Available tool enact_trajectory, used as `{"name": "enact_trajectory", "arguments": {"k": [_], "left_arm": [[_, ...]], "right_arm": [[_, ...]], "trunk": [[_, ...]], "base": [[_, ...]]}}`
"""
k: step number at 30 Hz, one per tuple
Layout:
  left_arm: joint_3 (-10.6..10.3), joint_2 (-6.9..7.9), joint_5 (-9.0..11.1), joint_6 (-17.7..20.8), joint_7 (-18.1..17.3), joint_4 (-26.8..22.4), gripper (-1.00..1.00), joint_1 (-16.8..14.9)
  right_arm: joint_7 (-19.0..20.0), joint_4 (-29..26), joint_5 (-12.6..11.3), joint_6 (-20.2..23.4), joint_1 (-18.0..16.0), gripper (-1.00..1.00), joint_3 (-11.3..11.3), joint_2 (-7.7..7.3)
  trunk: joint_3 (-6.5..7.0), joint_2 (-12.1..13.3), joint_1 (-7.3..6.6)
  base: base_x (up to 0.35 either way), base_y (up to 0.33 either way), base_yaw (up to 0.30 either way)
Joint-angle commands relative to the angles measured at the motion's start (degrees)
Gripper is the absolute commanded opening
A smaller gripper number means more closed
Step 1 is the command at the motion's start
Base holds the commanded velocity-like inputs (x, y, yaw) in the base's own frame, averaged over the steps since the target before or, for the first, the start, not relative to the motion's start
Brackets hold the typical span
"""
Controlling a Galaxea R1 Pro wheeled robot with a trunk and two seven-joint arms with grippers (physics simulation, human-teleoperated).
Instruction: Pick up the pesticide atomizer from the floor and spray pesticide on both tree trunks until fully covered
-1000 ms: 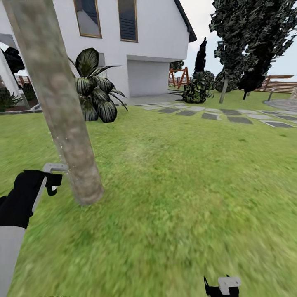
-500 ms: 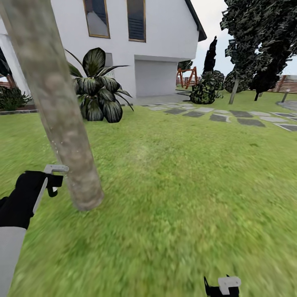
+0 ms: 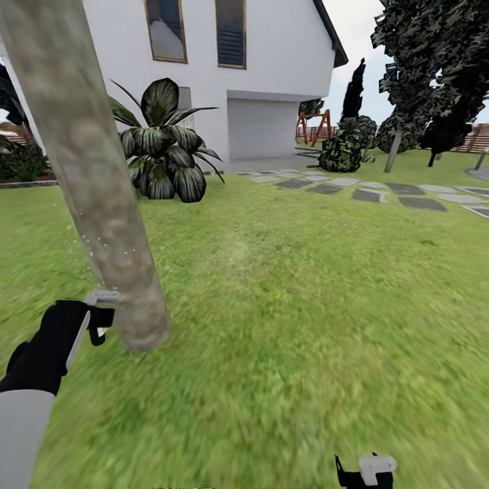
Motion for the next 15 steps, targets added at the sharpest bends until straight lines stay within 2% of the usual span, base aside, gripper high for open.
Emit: {"name": "enact_trajectory", "arguments": {"k": [1, 3, 4, 6, 8, 9, 13, 15], "left_arm": [[0.6, -0.25, -0.5, 0.1, -0.5, 0.0, -1.0, 0.1], [1.0, -1.17, -0.5, 0.0, -0.4, 0.1, -1.0, 0.2], [1.2, -2.53, -0.6, -1.5, 0.9, 1.1, -1.0, 0.8], [1.3, -4.23, -0.2, -8.6, 6.2, 4.3, -1.0, 1.4], [1.6, -4.69, 0.3, -12.3, 8.5, 7.3, -1.0, 1.5], [2.0, -4.95, 1.5, -14.3, 9.6, 9.9, -1.0, 1.6], [2.1, -5.08, 4.1, -15.2, 9.8, 11.3, -1.0, 1.6], [2.1, -5.1, 6.1, -15.4, 9.7, 11.6, -1.0, 1.7]], "right_arm": [[-0.4, 0.1, 0.6, -0.2, -0.1, 1.0, -0.2, 0.0], [-0.4, 0.1, 0.6, -0.2, -0.1, 1.0, -0.2, 0.0], [-0.4, 0.1, 0.6, -0.2, -0.1, 1.0, -0.2, 0.0], [-0.4, 0.1, 0.6, -0.2, -0.1, 1.0, -0.2, 0.0], [-0.4, 0.1, 0.6, -0.2, -0.1, 1.0, -0.2, 0.0], [-0.4, 0.1, 0.6, -0.2, -0.1, 1.0, -0.2, 0.0], [-0.4, 0.1, 0.6, -0.2, -0.1, 1.0, -0.2, -0.05], [-0.4, 0.1, 0.6, -0.2, -0.1, 1.0, -0.2, -0.08]], "trunk": [[-0.05, 0.0, -0.01], [-0.05, 0.0, -0.01], [-0.05, 0.0, -0.01], [-0.05, 0.0, -0.01], [-0.05, 0.0, -0.01], [-0.05, 0.0, -0.01], [-0.05, 0.0, -0.01], [-0.05, 0.0, -0.01]], "base": [[0.0, 0.0, 0.268], [0.0, 0.0, 0.272], [0.0, 0.0, 0.275], [0.0, 0.0, 0.276], [0.0, 0.0, 0.248], [0.0, 0.0, 0.078], [0.005, -0.005, 0.023], [0.11, -0.158, 0.003]]}}
